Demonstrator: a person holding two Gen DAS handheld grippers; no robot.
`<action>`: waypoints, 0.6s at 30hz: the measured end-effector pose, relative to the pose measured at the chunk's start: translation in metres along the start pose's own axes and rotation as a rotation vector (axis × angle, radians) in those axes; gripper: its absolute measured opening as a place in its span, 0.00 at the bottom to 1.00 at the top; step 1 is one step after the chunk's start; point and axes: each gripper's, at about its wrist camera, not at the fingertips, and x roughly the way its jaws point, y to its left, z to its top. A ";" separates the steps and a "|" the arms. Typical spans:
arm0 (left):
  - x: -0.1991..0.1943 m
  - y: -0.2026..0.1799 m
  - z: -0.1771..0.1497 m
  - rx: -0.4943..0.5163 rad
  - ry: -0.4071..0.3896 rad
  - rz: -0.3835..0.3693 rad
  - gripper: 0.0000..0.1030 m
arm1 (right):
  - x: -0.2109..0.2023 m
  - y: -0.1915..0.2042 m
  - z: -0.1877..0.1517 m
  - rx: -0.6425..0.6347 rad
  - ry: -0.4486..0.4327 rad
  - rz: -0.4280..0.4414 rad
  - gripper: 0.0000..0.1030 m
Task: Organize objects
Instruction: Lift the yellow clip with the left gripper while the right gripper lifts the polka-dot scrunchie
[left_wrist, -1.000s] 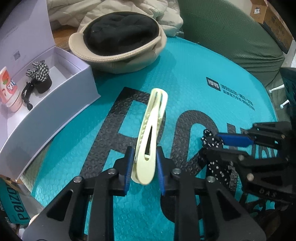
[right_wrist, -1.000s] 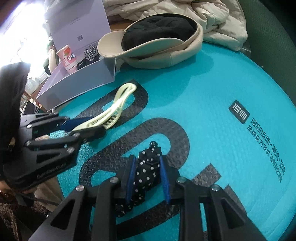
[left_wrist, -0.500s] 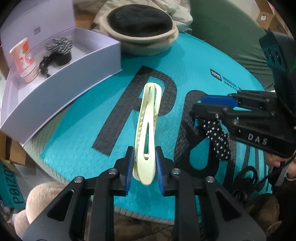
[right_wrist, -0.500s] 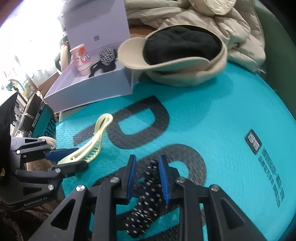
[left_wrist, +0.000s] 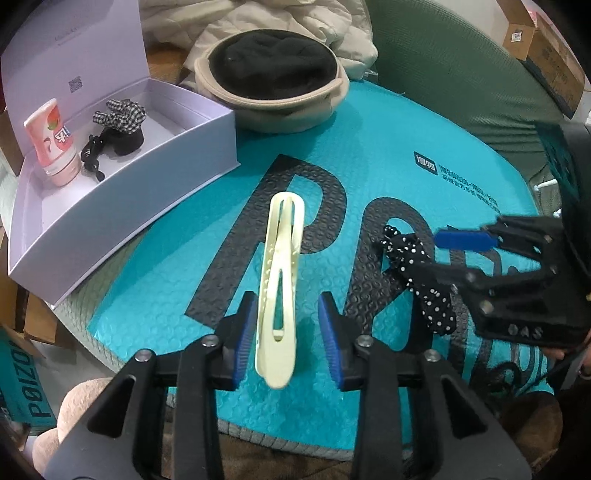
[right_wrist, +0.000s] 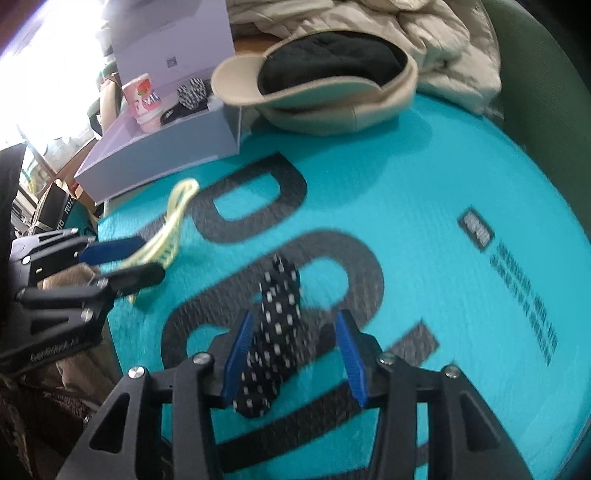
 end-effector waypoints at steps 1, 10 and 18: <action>0.001 0.000 0.000 -0.003 0.003 0.004 0.32 | 0.000 0.000 -0.004 0.002 0.005 0.008 0.46; 0.020 -0.002 0.000 -0.001 0.012 0.011 0.35 | 0.001 0.004 -0.011 0.000 0.019 0.023 0.46; 0.029 0.000 0.003 -0.016 0.002 0.021 0.35 | 0.005 0.004 -0.010 -0.004 0.015 0.009 0.22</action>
